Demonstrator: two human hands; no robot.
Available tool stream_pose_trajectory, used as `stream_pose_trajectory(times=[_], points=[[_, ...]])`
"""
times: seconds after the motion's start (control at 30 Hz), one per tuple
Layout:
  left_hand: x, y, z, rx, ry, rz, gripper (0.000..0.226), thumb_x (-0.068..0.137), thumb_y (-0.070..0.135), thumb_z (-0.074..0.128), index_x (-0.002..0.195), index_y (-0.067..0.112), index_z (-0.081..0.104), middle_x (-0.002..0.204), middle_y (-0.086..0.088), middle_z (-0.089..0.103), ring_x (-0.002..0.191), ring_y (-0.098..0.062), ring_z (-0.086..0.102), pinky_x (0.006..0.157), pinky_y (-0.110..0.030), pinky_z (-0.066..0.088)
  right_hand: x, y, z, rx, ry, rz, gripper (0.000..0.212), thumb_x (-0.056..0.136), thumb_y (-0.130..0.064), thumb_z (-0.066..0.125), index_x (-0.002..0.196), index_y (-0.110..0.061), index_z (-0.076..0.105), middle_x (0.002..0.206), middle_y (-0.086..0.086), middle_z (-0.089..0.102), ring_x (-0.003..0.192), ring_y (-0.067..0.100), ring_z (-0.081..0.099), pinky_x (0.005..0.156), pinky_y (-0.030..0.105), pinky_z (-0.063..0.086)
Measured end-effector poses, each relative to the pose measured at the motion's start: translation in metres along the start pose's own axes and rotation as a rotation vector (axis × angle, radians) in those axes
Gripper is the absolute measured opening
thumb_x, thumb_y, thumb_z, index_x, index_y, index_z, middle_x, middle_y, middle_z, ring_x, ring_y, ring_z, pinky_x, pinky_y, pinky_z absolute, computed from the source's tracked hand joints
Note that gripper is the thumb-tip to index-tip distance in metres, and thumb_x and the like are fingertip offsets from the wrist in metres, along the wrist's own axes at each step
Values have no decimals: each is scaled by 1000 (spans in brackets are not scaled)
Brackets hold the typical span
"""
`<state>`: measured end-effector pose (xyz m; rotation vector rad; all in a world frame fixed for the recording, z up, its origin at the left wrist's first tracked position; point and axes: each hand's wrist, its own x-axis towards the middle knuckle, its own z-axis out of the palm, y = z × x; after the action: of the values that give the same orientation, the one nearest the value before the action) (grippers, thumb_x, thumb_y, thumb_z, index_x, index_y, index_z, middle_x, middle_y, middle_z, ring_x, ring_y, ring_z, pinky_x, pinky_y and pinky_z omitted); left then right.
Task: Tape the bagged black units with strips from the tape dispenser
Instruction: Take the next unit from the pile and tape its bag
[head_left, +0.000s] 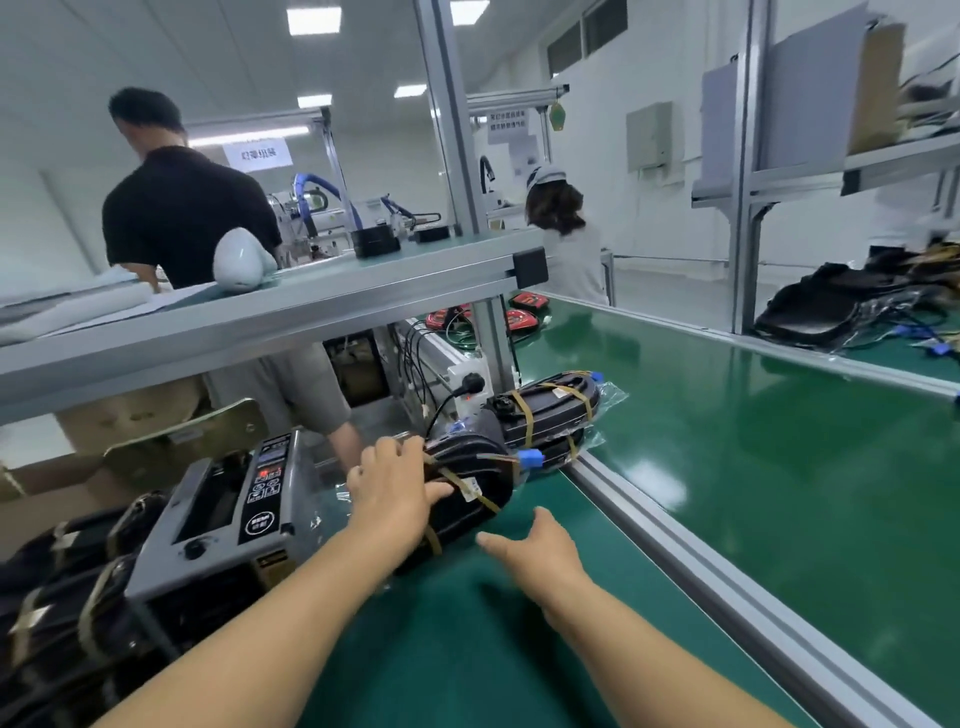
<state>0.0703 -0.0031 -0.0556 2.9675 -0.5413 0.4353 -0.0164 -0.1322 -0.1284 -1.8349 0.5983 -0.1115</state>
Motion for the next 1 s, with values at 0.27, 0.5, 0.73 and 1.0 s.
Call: stream_pose_trajectory(times=[0.27,0.5,0.73,1.0], points=[[-114,-32,-54,-849,-139,-94,34,90,34,67,122,25,60,112,6,66,109,-15,62,96,-33,49,-80,-2,-17,526,-301,-345,71,57,-40,86,123,-27,62,123,1,71,116,17,66,93,27,52],[-208,-49,-48,-1216,-220,-213,28,91,35,67,119,35,63,114,13,70,105,-6,66,96,-32,51,-146,5,4,593,-448,-433,63,57,-37,92,114,-24,68,114,14,73,108,33,69,91,44,55],[-249,-68,-43,-985,368,-71,46,81,18,78,109,49,60,105,23,64,101,-2,60,86,-21,45,-165,5,15,408,-476,-458,56,57,-29,86,110,-32,69,111,8,75,106,28,70,96,45,53],[-255,-69,-45,-786,511,409,18,85,1,67,100,9,75,100,6,70,94,-13,68,78,-34,55,-171,-1,22,409,-508,-500,80,51,-31,92,124,-17,62,116,11,73,113,31,67,98,38,52]])
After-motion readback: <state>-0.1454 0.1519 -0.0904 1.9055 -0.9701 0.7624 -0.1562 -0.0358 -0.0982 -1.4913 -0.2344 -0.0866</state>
